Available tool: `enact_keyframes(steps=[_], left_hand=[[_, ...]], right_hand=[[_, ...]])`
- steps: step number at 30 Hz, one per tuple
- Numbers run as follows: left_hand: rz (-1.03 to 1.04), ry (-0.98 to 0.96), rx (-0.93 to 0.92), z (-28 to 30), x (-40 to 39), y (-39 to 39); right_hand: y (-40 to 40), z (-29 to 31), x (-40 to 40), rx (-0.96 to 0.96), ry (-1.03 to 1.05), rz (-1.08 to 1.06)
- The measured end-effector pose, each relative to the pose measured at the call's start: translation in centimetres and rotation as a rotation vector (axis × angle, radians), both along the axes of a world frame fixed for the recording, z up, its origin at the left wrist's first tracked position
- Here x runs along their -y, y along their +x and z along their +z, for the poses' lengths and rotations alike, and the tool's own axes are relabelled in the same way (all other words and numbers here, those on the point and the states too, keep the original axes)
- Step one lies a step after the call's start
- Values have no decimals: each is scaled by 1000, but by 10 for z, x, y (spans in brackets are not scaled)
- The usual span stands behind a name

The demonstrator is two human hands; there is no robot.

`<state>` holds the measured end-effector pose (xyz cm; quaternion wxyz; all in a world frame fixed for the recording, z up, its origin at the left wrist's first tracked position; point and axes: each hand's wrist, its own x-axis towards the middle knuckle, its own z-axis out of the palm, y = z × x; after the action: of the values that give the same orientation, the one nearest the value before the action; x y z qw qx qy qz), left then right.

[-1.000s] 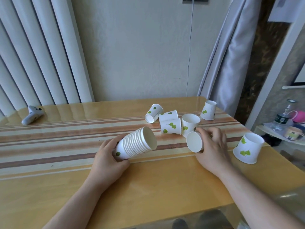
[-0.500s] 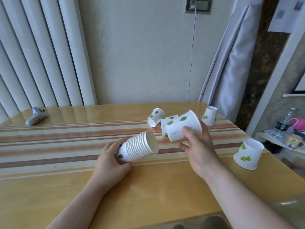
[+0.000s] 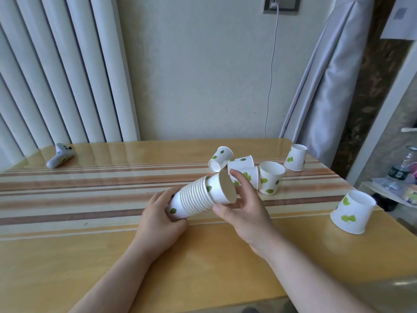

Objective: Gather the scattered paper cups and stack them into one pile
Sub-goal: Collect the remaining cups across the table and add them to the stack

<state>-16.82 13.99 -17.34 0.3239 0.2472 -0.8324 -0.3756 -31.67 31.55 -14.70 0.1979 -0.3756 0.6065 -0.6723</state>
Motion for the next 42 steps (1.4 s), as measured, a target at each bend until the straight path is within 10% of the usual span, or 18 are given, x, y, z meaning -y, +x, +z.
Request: enact_keyframes(steps=[4,12,30,42], left_hand=[[16,22,-18,0,1,1],[25,56,-35,0,1,-2],[-20,-58,88,2,-3,-2],[-56,-140,78,5,-2,0]], right_hand=[[-10,3,-10,-75,68,-46],[-118,2,-18,-188,256,-824],[-120,-3,-26,75,-50,-712],[-40,28,30,298,-309,-7]])
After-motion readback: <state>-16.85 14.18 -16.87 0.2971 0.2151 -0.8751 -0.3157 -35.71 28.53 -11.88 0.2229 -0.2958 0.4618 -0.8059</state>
